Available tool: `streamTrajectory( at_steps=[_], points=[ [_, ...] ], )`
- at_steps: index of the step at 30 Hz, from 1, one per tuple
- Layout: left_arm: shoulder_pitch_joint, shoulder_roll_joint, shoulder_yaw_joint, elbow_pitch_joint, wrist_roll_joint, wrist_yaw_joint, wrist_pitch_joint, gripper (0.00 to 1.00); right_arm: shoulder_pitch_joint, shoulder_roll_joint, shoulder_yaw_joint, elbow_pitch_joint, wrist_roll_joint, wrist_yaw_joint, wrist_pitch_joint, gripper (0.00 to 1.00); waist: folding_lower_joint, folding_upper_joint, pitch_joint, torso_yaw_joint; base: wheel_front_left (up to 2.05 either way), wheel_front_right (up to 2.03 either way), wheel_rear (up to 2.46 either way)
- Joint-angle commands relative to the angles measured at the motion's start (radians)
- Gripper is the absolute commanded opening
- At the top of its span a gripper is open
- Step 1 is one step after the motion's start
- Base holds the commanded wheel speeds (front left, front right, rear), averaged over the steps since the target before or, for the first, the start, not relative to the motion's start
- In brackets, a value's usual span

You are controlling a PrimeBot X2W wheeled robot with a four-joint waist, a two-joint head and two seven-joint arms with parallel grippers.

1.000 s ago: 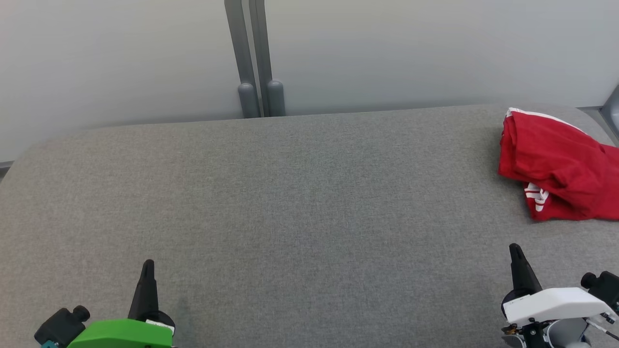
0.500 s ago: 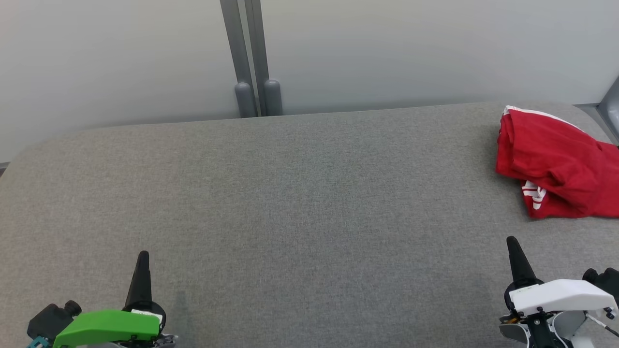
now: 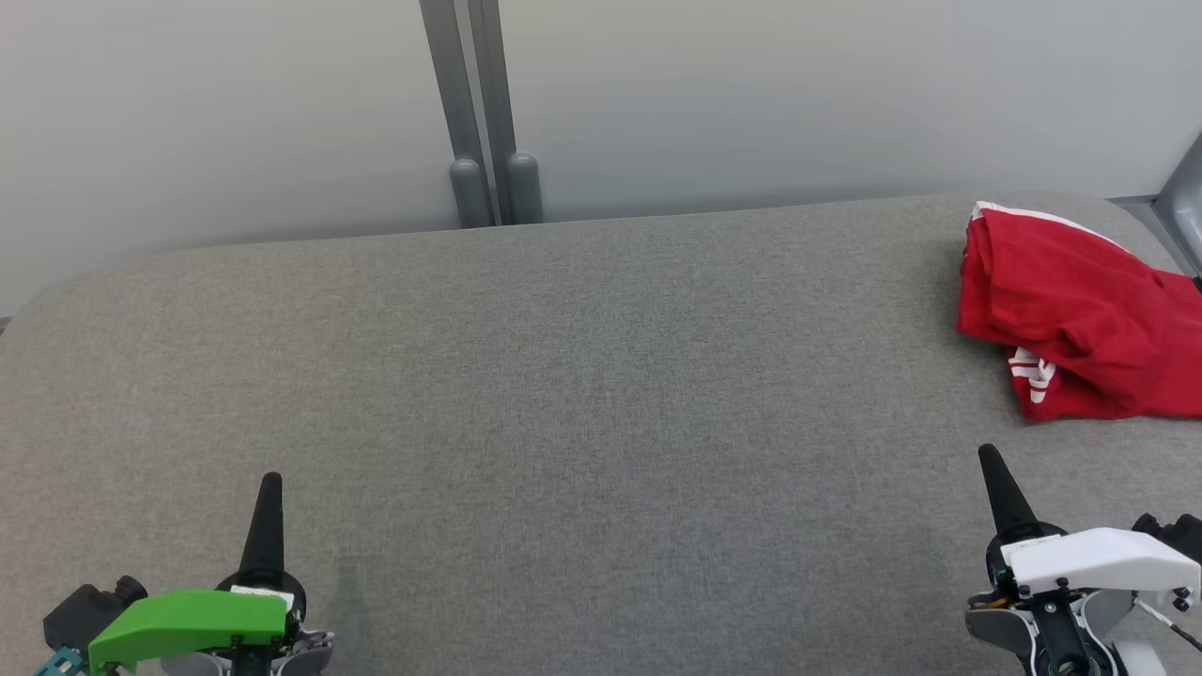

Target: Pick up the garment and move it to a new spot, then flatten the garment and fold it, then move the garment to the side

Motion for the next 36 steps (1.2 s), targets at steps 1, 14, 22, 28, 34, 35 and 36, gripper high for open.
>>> streamTrajectory(
  at_steps=[1, 14, 22, 28, 34, 35, 36],
  points=[
    [-0.025, 0.009, 0.008, -0.005, -0.024, -0.003, 0.008, 0.0, -0.02, -0.006, -0.003, -0.004, 0.03, 0.001, 0.008, 0.0, 0.0, 0.0, 0.0, -0.001, 0.0, 0.0, 0.0],
    [-0.046, 0.008, 0.024, -0.003, -0.137, -0.004, 0.041, 0.0, -0.038, -0.007, -0.004, -0.001, 0.165, 0.001, 0.039, 0.0, 0.0, 0.0, 0.003, -0.009, 0.0, 0.0, 0.0],
    [-0.056, 0.007, 0.033, -0.002, -0.194, -0.004, 0.059, 0.0, -0.049, -0.007, -0.005, 0.001, 0.235, 0.001, 0.056, 0.0, 0.0, 0.0, 0.005, -0.013, 0.0, 0.0, 0.0],
    [-0.064, 0.006, 0.04, -0.001, -0.235, -0.005, 0.07, 0.0, -0.055, -0.007, -0.006, 0.002, 0.285, 0.001, 0.069, 0.0, 0.0, 0.0, 0.006, -0.016, 0.0, 0.0, 0.0],
    [-0.07, 0.006, 0.046, 0.0, -0.272, -0.005, 0.082, 0.0, -0.061, -0.007, -0.006, 0.003, 0.333, 0.001, 0.08, 0.0, 0.0, 0.0, 0.007, -0.02, 0.0, 0.0, 0.0],
    [-0.071, 0.006, 0.047, 0.0, -0.276, -0.005, 0.085, 0.0, -0.062, -0.007, -0.006, 0.004, 0.339, 0.001, 0.081, 0.0, 0.0, 0.0, 0.007, -0.02, 0.0, 0.0, 0.0],
    [-0.072, 0.006, 0.048, 0.0, -0.284, -0.005, 0.086, 0.0, -0.064, -0.007, -0.006, 0.004, 0.348, 0.001, 0.082, 0.0, 0.0, 0.0, 0.008, -0.021, 0.0, 0.0, 0.0]
  ],
)
